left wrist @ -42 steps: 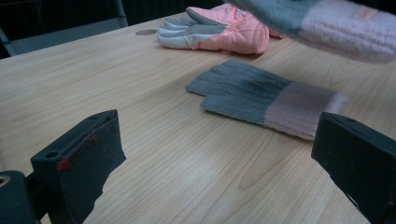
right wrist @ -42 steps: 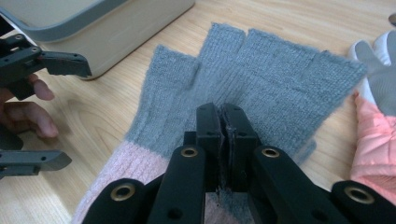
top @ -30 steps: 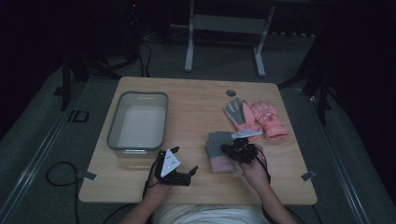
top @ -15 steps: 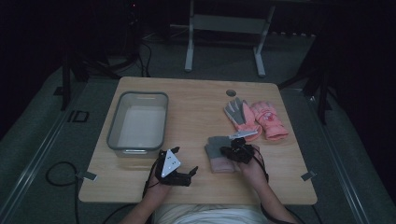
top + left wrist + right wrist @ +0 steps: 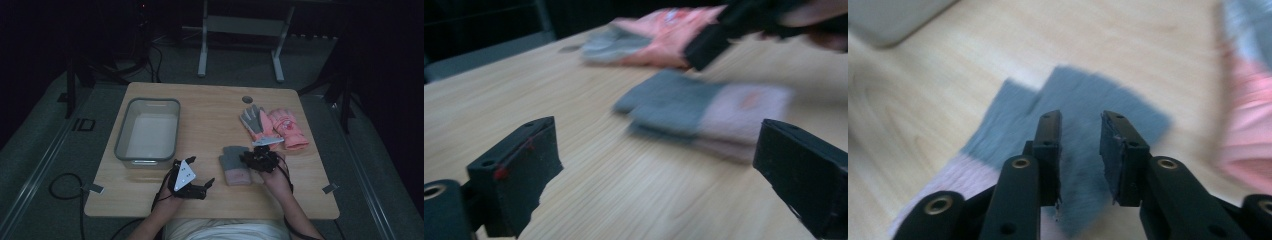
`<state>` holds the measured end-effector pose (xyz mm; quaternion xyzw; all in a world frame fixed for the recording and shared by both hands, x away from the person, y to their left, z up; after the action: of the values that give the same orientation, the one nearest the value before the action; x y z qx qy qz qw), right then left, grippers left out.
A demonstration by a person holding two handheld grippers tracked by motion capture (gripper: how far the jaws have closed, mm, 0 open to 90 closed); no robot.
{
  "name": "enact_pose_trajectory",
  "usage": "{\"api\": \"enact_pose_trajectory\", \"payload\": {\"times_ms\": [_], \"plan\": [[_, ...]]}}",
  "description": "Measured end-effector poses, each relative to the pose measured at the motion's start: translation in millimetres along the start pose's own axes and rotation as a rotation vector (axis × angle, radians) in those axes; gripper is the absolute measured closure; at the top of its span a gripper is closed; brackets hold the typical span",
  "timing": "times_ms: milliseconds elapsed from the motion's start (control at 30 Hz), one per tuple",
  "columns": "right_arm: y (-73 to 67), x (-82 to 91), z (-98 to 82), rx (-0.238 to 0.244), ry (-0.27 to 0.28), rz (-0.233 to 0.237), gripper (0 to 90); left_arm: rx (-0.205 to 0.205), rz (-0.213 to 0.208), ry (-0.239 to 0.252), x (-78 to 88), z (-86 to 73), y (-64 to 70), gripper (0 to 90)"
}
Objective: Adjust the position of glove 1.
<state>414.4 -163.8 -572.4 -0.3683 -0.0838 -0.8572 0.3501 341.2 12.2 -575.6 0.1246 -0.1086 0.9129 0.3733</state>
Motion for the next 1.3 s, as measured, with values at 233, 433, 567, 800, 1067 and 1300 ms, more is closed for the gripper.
{"api": "enact_pose_trajectory", "payload": {"times_ms": [233, 433, 567, 800, 1067, 1300], "plan": [[30.2, 17.0, 18.3, 0.002, 0.058, -0.02, 54.1, 0.0, -0.186, -0.099, -7.0, 16.6, 25.6, 13.8], [43.3, 4.6, 23.6, -0.016, 0.047, -0.004, 53.4, -0.151, -0.34, -0.135, -31.1, 26.1, 53.0, 15.7], [42.1, -11.2, 24.2, -0.017, 0.034, 0.013, 52.8, -0.229, -0.375, -0.195, -48.5, 19.9, 60.5, 19.9], [46.6, -39.4, 8.7, -0.044, -0.035, 0.005, 48.0, -0.33, -0.41, -0.286, -65.8, 1.8, 65.9, 28.2], [49.4, -48.7, -0.3, -0.069, -0.073, 0.002, 40.3, -0.429, -0.374, -0.289, -70.1, -2.9, 65.0, 30.7], [45.0, -48.0, -2.1, -0.085, -0.076, 0.044, 55.3, -0.488, -0.308, -0.285, -74.8, -5.2, 63.5, 39.4]]}}
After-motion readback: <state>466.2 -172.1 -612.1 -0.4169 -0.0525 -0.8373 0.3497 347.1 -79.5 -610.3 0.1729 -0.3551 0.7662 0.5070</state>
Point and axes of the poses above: each handheld gripper's, and its own axes: x roughly backward along the jaws, z roughly out of its top, y roughly to its right, the point moved 9 cm from there along -x, roughly forward along the jaws, and after that the axes turned 2 degrees about z, right-handed, at the moved point
